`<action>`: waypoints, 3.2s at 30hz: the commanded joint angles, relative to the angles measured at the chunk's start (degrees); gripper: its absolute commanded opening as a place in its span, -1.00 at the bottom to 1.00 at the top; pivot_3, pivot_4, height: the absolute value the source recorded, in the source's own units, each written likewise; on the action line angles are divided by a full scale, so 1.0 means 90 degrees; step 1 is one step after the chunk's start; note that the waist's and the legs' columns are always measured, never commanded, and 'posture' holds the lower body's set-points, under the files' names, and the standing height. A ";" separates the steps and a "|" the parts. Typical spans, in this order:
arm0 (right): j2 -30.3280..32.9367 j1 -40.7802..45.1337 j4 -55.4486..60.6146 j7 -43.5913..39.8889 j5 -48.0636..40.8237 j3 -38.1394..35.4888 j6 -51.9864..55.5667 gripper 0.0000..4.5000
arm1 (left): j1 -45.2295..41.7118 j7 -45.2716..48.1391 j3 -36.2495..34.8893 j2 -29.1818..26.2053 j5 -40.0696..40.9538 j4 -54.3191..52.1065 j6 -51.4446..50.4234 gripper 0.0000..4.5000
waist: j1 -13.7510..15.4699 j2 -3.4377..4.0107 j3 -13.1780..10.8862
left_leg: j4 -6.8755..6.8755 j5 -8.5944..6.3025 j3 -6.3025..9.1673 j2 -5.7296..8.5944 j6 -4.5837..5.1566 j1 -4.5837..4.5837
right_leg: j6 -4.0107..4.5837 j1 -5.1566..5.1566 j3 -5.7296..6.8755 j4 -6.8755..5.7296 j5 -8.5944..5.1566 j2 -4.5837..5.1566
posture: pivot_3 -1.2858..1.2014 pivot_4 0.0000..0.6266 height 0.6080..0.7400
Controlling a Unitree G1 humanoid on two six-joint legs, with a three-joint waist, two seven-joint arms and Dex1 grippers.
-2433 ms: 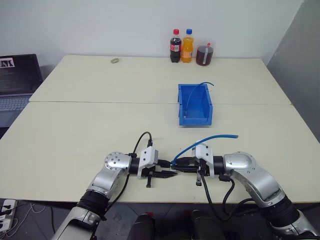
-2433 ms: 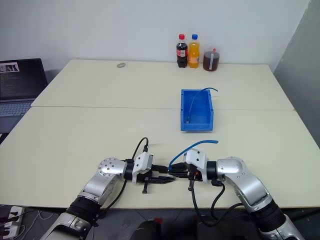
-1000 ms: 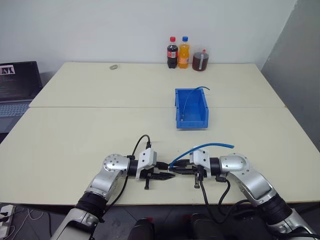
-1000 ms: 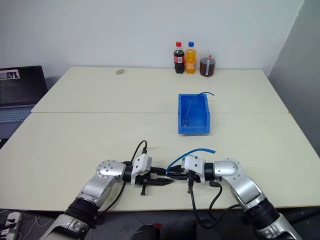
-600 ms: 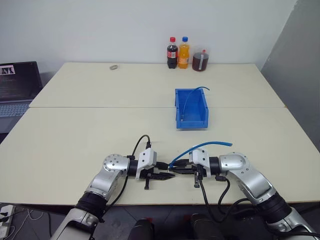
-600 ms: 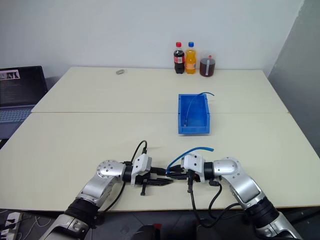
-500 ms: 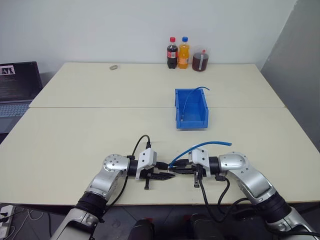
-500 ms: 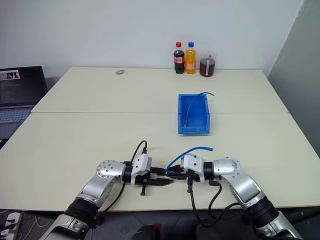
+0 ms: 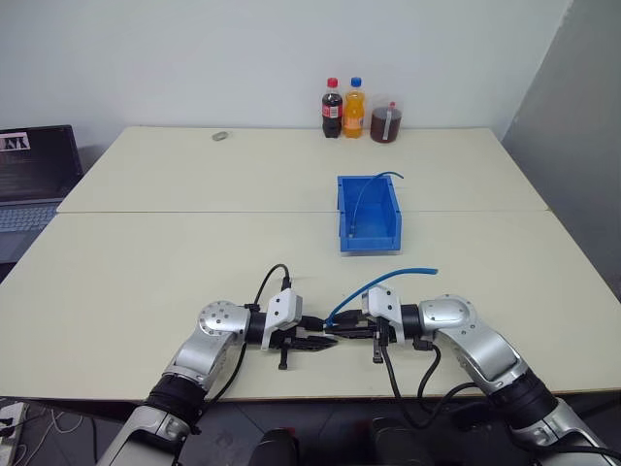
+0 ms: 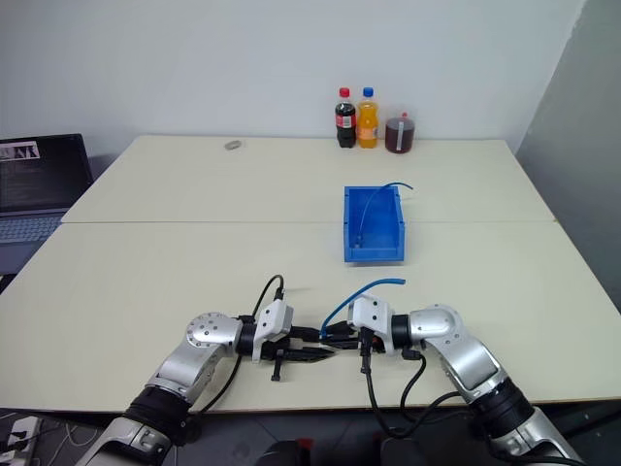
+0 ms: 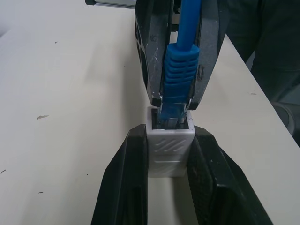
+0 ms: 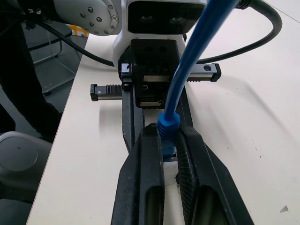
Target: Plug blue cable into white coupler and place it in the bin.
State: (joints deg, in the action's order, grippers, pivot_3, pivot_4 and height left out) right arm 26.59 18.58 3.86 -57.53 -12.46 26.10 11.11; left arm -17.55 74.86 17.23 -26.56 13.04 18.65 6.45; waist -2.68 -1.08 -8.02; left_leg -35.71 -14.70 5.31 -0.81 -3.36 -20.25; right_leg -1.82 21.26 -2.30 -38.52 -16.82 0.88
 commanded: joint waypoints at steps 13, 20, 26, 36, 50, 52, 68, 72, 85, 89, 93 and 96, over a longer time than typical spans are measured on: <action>0.0263 -0.0093 -0.0453 0.0104 0.0490 0.0097 0.0479 -0.94 | 0.0149 -0.0165 0.0204 0.0190 -0.0236 0.0134 -0.0415 -0.13 | 0.0017 0.0057 -0.0002 | 0.0003 -0.0001 0.0023 0.0006 -0.0001 -0.0005 | -0.0005 0.0000 0.0009 0.0056 0.0002 0.0001 | 0.03 -0.52 1.00; 0.0323 -0.0052 -0.0221 0.0065 0.0404 0.0026 0.0611 -0.94 | 0.0234 -0.0105 0.0060 -0.0022 -0.0285 0.0050 -0.0219 0.53 | 0.0032 0.0063 -0.0009 | 0.0006 -0.0001 0.0024 0.0007 -0.0002 -0.0009 | -0.0008 0.0000 0.0007 0.0063 0.0004 0.0002 | 0.03 -0.52 1.00; 0.0491 0.0140 0.0267 0.0038 0.0103 -0.0388 0.0890 -0.94 | 0.0269 -0.0301 -0.0223 -0.0173 -0.0229 0.0082 0.0074 0.61 | 0.0034 0.0070 -0.0046 | 0.0006 -0.0001 0.0026 0.0007 -0.0002 -0.0035 | -0.0011 0.0004 0.0008 0.0062 0.0005 0.0003 | 0.03 -0.52 1.00; 0.0848 0.0904 0.1115 -0.0147 -0.0649 -0.1153 0.1806 -0.94 | 0.0234 -0.0988 -0.1070 -0.0084 0.0182 -0.0130 0.0394 0.61 | 0.0033 0.0058 -0.0180 | 0.0004 0.0000 0.0025 0.0009 -0.0002 -0.0111 | -0.0060 0.0068 0.0008 0.0060 0.0036 0.0002 | 0.03 -0.52 1.00; 0.0433 0.2997 -0.0564 0.0873 -0.1456 -0.2886 0.3188 -0.94 | -0.0003 -0.2772 -0.1987 0.0498 0.0676 -0.1716 -0.0292 0.61 | 0.0133 0.0016 -0.0304 | -0.0025 0.0000 0.0038 0.0032 -0.0007 -0.0209 | -0.0032 0.0124 0.0021 0.0070 0.0063 0.0035 | 0.03 -0.52 1.00; 0.0417 0.3122 -0.0958 0.1129 -0.1142 -0.2860 0.2880 -0.95 | -0.0143 -0.2971 -0.2051 0.0554 0.0726 -0.2039 -0.0415 0.61 | 0.0132 0.0016 -0.0304 | -0.0024 -0.0002 0.0035 0.0036 -0.0009 -0.0210 | -0.0031 0.0124 0.0021 0.0071 0.0063 0.0035 | 0.03 -0.52 1.00; -0.0163 0.4011 -0.3341 0.2118 0.0058 -0.2558 0.2367 -0.95 | -0.1077 -0.2509 -0.1911 -0.0835 0.1654 -0.3620 -0.3550 0.61 | 0.0033 0.0017 -0.0305 | -0.0038 0.0010 0.0007 0.0033 -0.0033 -0.0287 | -0.0024 0.0222 0.0001 0.0031 0.0071 0.0024 | 0.03 -0.52 1.00; -0.0239 0.4368 -0.3939 0.2126 0.0321 -0.2444 0.2233 -0.95 | -0.1682 -0.2165 -0.1772 -0.1712 0.1650 -0.3726 -0.4484 0.61 | 0.0012 0.0018 -0.0306 | -0.0037 0.0011 0.0006 0.0034 -0.0034 -0.0290 | -0.0023 0.0226 0.0001 0.0031 0.0071 0.0023 | 0.03 -0.52 1.00; -0.0315 0.4715 -0.4406 0.1404 0.0362 -0.2512 0.2354 -0.95 | -0.2376 -0.1330 -0.1560 -0.2700 0.1852 -0.3801 -0.5568 0.61 | -0.0026 0.0018 -0.0306 | -0.0040 0.0013 0.0000 0.0036 -0.0037 -0.0291 | -0.0023 0.0226 -0.0002 0.0024 0.0071 0.0026 | 0.03 -0.52 1.00; -0.0329 0.4829 -0.4413 0.1330 0.0382 -0.2506 0.2491 -0.95 | -0.2318 -0.1326 -0.1518 -0.2656 0.1766 -0.3750 -0.5498 0.61 | -0.0042 0.0018 -0.0306 | -0.0046 0.0013 -0.0010 0.0037 -0.0037 -0.0292 | -0.0020 0.0247 -0.0011 -0.0016 0.0069 0.0026 | 0.03 -0.52 1.00; -0.0359 0.4899 -0.4595 0.1393 0.0589 -0.2364 0.2490 -0.95 | -0.2276 -0.1314 -0.1501 -0.2638 0.1716 -0.3683 -0.5393 0.61 | -0.0064 0.0018 -0.0306 | -0.0054 0.0012 -0.0009 0.0035 -0.0035 -0.0286 | -0.0014 0.0250 -0.0011 -0.0041 0.0066 0.0024 | 0.03 -0.52 1.00; -0.0376 0.4938 -0.4667 0.1413 0.0584 -0.2410 0.2538 -0.64 | -0.2269 -0.1316 -0.1556 -0.2649 0.1734 -0.3707 -0.5380 0.61 | -0.0064 0.0018 -0.0306 | -0.0063 0.0011 -0.0009 0.0035 -0.0032 -0.0285 | -0.0014 0.0250 -0.0011 -0.0049 0.0066 0.0023 | 0.03 -0.52 1.00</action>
State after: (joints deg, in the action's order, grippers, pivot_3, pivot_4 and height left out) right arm 23.26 61.48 -38.53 -44.87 -7.29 4.81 33.89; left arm -37.72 63.08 4.47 -50.23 28.77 -13.84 -43.15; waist -3.26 -0.92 -10.78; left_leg -36.30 -14.61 5.22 -0.49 -3.63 -22.82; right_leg -1.94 23.51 -2.41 -38.96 -16.23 1.08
